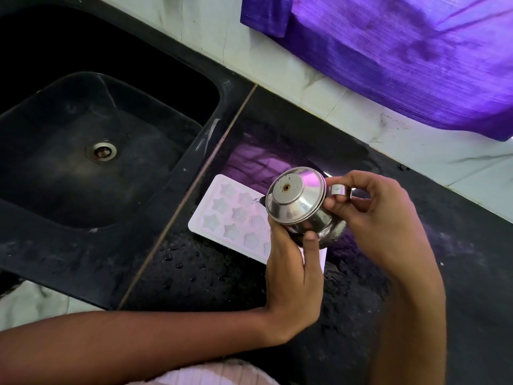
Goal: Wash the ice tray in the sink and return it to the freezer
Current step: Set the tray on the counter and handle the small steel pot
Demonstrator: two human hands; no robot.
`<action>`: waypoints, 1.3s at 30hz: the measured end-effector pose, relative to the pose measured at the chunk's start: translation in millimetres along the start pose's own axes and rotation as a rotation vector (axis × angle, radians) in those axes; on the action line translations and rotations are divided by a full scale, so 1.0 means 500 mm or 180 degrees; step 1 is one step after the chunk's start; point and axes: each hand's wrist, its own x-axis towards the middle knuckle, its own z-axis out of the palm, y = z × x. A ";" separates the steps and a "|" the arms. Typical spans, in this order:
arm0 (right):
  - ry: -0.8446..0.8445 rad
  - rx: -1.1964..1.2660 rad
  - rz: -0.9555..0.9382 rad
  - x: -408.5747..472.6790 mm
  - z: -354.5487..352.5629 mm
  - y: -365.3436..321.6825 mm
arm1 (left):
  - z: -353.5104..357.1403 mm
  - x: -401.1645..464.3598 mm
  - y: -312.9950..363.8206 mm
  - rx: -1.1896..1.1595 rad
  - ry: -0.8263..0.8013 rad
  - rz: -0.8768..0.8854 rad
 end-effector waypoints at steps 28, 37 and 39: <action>-0.0311 0.0578 -0.0311 -0.008 -0.018 0.002 | -0.001 -0.020 0.010 0.0000 0.0089 0.0406; -0.0383 0.0022 -0.0246 -0.007 -0.013 -0.009 | 0.000 -0.035 0.000 -0.0079 -0.0052 0.0249; -0.0388 -0.0007 -0.0245 -0.007 -0.013 -0.011 | -0.001 -0.037 0.003 -0.0085 -0.0041 0.0269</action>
